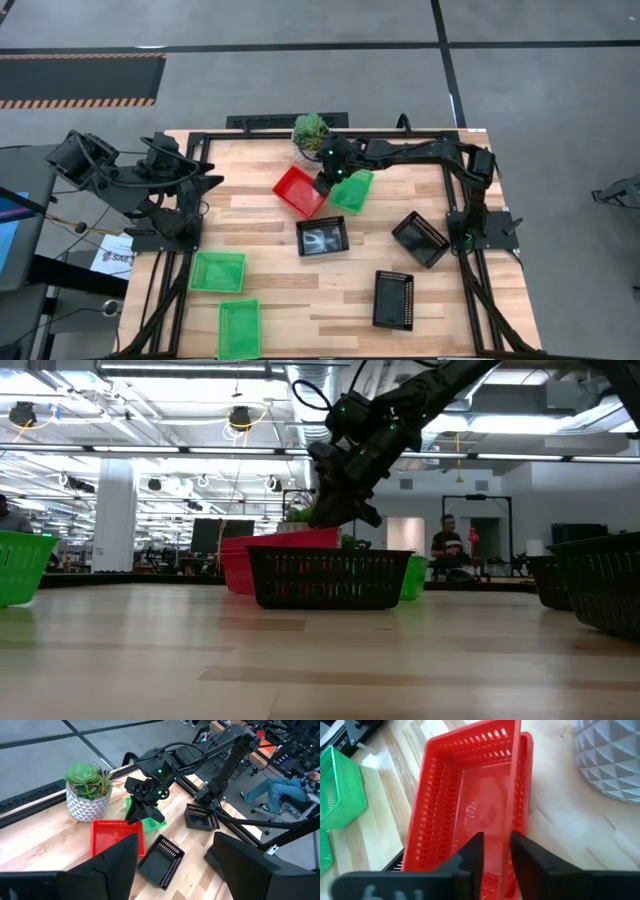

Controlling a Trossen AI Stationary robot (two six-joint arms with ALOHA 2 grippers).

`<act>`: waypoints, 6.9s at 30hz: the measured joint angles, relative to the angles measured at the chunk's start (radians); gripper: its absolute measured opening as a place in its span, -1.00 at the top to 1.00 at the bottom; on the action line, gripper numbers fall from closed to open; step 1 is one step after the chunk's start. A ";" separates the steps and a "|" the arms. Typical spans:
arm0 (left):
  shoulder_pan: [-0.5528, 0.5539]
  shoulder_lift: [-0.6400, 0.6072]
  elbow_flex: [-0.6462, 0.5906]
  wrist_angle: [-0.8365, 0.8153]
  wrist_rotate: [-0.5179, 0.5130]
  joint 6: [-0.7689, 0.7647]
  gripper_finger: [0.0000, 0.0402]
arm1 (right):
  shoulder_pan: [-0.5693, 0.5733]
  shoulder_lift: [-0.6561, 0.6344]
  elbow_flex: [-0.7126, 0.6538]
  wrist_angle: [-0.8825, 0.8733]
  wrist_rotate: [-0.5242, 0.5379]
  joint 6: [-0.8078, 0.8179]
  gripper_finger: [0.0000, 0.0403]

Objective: Stack baskets by color
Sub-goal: Stack the bottom red bin on the top red bins, then stack the top left green bin on the right green bin

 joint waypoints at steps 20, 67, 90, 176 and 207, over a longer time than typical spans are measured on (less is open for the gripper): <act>0.000 0.001 -0.018 -0.072 0.186 0.023 -0.22 | 0.294 -0.197 0.195 -0.342 0.147 0.121 0.11; 0.024 -0.056 -1.275 0.489 0.733 0.293 0.13 | 0.482 0.164 0.513 -0.351 0.128 0.024 0.18; 0.149 -0.064 -1.129 0.397 0.471 -0.086 1.00 | 0.492 -0.015 0.512 -0.560 0.346 0.138 0.28; 0.251 -0.153 -0.437 0.755 0.023 0.607 -0.32 | 0.040 -0.225 0.374 -0.624 0.576 0.443 0.98; 0.212 -0.223 -0.437 0.719 0.004 0.563 -0.26 | 0.139 -0.458 -0.465 -0.131 0.527 1.065 0.93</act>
